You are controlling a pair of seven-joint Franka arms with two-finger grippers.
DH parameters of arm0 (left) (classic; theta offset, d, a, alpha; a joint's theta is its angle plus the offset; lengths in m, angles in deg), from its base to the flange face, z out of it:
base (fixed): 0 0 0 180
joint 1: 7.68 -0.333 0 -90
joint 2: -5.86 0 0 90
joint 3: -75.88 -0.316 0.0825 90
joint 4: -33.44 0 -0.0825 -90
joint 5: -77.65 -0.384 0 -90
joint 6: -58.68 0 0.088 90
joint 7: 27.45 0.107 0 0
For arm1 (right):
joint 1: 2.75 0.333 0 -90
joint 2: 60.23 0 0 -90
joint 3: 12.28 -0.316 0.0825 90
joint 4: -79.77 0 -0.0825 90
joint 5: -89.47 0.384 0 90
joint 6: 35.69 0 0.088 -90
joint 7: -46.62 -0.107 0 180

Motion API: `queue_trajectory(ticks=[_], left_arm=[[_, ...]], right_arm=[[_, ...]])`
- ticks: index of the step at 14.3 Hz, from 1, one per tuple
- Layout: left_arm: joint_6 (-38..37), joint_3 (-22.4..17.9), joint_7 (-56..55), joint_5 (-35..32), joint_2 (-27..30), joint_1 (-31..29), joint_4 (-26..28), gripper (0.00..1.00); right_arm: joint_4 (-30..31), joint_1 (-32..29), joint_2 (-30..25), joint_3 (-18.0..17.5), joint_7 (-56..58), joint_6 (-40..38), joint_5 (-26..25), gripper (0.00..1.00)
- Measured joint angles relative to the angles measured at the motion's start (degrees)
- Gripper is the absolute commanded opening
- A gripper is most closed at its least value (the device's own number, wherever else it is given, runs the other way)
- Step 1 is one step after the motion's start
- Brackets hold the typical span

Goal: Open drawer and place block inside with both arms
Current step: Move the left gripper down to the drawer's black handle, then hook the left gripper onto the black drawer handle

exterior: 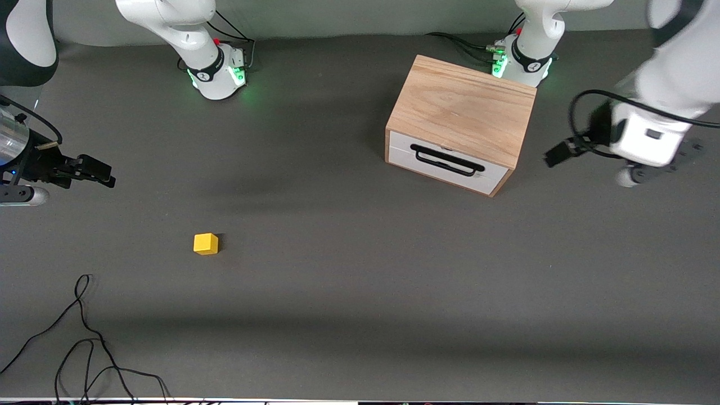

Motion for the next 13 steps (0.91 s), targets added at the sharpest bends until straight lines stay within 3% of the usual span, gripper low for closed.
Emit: queue_trajectory(ticks=[6,9,13], left_arm=[[2.19,12.32,-34.54,-0.90,-2.99,3.39,0.00,1.00],[4.11,13.17,-49.11,-1.56,-5.45,7.71,-0.03,1.00],[-0.61,13.14,-55.61,-1.58,-6.85,8.22,-0.04,1.00]], right_arm=[[-0.59,0.09,0.38,-0.01,0.00,0.13,0.00,1.00],[-2.00,0.07,0.28,0.56,0.01,0.01,-0.04,1.00],[-2.24,0.47,0.38,0.53,0.01,-1.46,0.06,1.00]])
